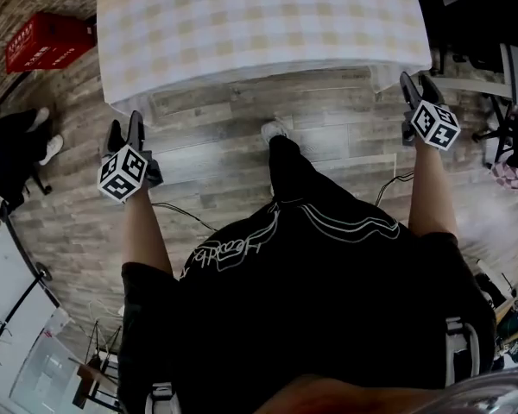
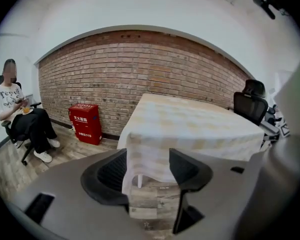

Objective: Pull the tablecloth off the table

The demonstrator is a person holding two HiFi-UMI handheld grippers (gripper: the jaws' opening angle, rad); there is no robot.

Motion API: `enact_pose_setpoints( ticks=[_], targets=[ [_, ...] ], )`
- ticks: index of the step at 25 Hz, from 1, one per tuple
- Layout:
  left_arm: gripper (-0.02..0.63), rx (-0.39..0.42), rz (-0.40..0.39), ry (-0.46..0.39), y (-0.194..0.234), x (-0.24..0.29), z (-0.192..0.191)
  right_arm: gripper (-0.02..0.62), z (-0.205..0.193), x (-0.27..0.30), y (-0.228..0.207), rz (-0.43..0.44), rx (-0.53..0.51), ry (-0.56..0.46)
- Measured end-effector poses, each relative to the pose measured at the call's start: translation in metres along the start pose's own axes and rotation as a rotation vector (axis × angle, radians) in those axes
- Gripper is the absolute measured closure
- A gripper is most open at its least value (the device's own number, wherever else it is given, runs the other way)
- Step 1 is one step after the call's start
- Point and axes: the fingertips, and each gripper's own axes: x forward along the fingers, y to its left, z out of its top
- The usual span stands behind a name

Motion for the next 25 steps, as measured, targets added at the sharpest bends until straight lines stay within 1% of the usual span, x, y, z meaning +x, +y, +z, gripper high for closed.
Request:
enact_pose_setpoints(
  ticks=[3, 6, 8, 11, 15, 19, 20, 21, 23, 25],
  targets=[
    [0.359, 0.002, 0.057, 0.040, 0.022, 0.022, -0.012, 0.362, -0.008, 0.017, -0.009, -0.050, -0.026, 0.037],
    [0.356, -0.003, 0.079, 0.079, 0.035, 0.039, -0.025, 0.357, -0.014, 0.028, -0.018, -0.090, -0.038, 0.066],
    [0.356, 0.008, 0.088, 0.094, 0.041, 0.051, -0.028, 0.357, -0.016, 0.037, -0.021, -0.097, -0.030, 0.077],
    [0.356, 0.022, 0.104, 0.100, 0.049, 0.062, -0.029, 0.357, -0.019, 0.050, -0.022, -0.107, -0.013, 0.085],
    [0.357, 0.019, 0.120, 0.119, 0.052, 0.074, -0.037, 0.357, -0.019, 0.061, -0.025, -0.135, -0.007, 0.091],
    [0.360, 0.011, 0.137, 0.107, 0.053, 0.083, -0.037, 0.361, -0.019, 0.070, -0.028, -0.156, 0.013, 0.087],
    [0.369, 0.014, 0.143, 0.105, 0.053, 0.084, -0.037, 0.376, -0.019, 0.071, -0.029, -0.159, 0.020, 0.085],
    [0.386, 0.021, 0.150, 0.104, 0.053, 0.085, -0.036, 0.408, -0.019, 0.072, -0.029, -0.162, 0.023, 0.084],
    [0.427, 0.032, 0.166, 0.104, 0.053, 0.087, -0.035, 0.466, -0.018, 0.072, -0.029, -0.171, 0.012, 0.082],
    [0.474, 0.032, 0.182, 0.102, 0.054, 0.087, -0.035, 0.504, -0.018, 0.073, -0.029, -0.177, 0.002, 0.078]
  ],
)
